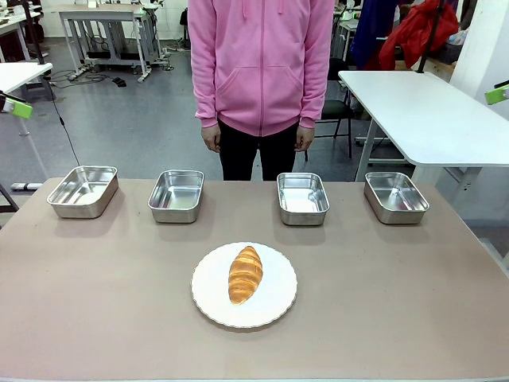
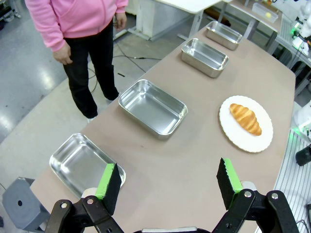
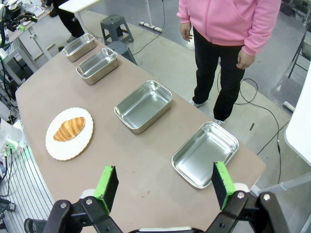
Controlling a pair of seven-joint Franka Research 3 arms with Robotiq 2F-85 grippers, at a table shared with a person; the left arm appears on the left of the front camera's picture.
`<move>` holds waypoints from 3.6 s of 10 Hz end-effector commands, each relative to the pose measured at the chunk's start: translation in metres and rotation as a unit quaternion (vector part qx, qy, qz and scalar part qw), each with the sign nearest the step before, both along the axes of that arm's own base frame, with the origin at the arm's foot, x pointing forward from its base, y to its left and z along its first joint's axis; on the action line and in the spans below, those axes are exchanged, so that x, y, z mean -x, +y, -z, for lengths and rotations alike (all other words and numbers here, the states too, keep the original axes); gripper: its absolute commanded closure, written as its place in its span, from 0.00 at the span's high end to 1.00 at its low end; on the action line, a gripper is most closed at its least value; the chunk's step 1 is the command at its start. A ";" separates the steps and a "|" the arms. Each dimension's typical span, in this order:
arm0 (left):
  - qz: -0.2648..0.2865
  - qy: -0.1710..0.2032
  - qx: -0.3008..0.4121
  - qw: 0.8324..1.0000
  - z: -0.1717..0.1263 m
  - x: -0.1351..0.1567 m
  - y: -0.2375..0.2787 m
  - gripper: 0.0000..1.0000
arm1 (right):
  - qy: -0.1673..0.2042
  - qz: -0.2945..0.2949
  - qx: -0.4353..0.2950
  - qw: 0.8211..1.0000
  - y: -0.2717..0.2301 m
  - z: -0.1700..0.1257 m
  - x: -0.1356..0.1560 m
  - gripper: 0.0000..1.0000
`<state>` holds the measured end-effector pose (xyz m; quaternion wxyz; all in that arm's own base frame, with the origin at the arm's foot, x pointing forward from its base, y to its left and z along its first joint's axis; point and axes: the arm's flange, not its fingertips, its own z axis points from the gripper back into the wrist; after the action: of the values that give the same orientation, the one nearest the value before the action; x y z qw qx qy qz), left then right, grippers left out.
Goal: Place the bread in the container.
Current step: Place the Butter Roll into the Airtight Container indicated by the human.
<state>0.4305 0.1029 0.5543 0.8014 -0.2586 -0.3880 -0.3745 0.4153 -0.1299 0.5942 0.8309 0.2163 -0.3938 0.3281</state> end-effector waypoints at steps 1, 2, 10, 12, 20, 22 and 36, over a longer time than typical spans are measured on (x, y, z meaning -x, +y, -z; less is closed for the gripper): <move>0.001 0.001 0.003 1.000 0.000 0.001 0.001 1.00 | -0.004 -0.004 -0.002 1.000 0.000 0.000 0.000 1.00; 0.001 0.001 0.003 1.000 0.000 0.001 0.001 1.00 | -0.004 -0.004 -0.002 1.000 0.000 0.000 0.000 1.00; 0.001 0.001 0.003 1.000 0.000 0.001 0.001 1.00 | -0.004 -0.004 -0.002 1.000 0.000 0.000 0.000 1.00; 0.001 0.001 0.003 1.000 0.000 0.001 0.001 1.00 | -0.004 -0.004 -0.002 1.000 0.000 0.000 0.000 1.00; 0.001 0.001 0.003 1.000 0.000 0.001 0.001 1.00 | -0.004 -0.004 -0.002 1.000 0.000 0.000 0.000 1.00; 0.001 0.001 0.003 1.000 0.000 0.001 0.001 1.00 | -0.004 -0.004 -0.002 1.000 0.000 0.000 0.000 1.00; 0.001 0.001 0.003 1.000 0.000 0.001 0.001 1.00 | -0.004 -0.004 -0.002 1.000 0.000 0.000 0.000 1.00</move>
<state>0.4305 0.1029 0.5543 0.8014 -0.2586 -0.3880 -0.3745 0.4153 -0.1299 0.5942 0.8309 0.2163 -0.3938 0.3281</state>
